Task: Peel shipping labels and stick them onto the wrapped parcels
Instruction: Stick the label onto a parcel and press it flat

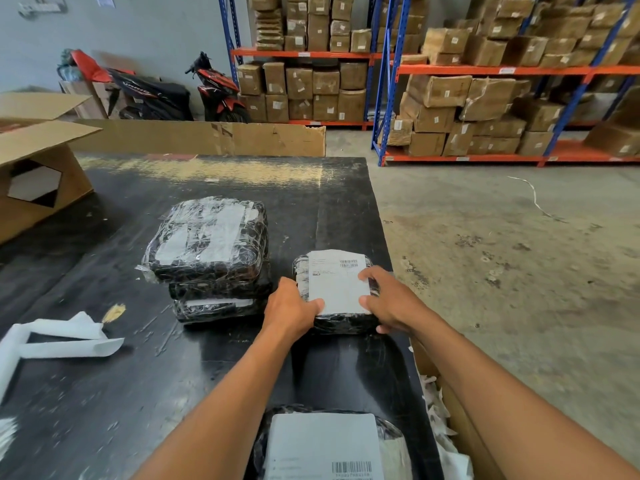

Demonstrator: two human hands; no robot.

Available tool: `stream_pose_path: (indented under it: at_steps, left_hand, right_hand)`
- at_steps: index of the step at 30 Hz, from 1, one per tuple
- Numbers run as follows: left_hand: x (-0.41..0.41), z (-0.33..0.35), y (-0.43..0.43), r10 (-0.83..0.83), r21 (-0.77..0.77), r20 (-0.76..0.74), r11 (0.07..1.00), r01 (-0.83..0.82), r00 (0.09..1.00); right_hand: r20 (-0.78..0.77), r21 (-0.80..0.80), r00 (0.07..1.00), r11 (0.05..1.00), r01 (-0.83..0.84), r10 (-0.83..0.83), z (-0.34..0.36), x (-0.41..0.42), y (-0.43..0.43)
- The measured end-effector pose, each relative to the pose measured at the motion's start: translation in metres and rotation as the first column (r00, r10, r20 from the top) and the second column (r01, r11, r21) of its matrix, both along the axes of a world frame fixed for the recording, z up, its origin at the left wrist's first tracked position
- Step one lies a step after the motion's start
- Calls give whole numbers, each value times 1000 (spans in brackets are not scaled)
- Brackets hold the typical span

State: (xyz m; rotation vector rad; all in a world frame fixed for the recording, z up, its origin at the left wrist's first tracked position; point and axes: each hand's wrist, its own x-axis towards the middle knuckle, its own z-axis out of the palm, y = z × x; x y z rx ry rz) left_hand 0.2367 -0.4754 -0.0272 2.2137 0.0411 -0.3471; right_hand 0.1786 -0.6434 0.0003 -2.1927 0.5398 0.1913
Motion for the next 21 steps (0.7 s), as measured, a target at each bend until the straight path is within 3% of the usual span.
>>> stream_pose_path:
  at_steps: [5,9,14,16,21]
  left_hand:
    - [8,5,0,-14,-80,-104,997,6,995]
    - [9,11,-1,-23,-109,-138,994,8,990]
    - [11,14,2,-58,-206,-222,979,11,973]
    - [9,15,4,-81,-256,-235,967,19,969]
    - [6,10,5,-114,-255,-180,965,66,977]
  right_hand:
    - [-54,45,985,985,165,-162,-7,7,-1]
    - [-60,-194,993,977,91,-104,-8,12,4]
    - [-23,32,987,986,162,-161,-16,12,-6]
    - [3,53,981,979,195,-196,-19,12,-6]
    - [-6,-171,994,980,103,-106,-15,4,5]
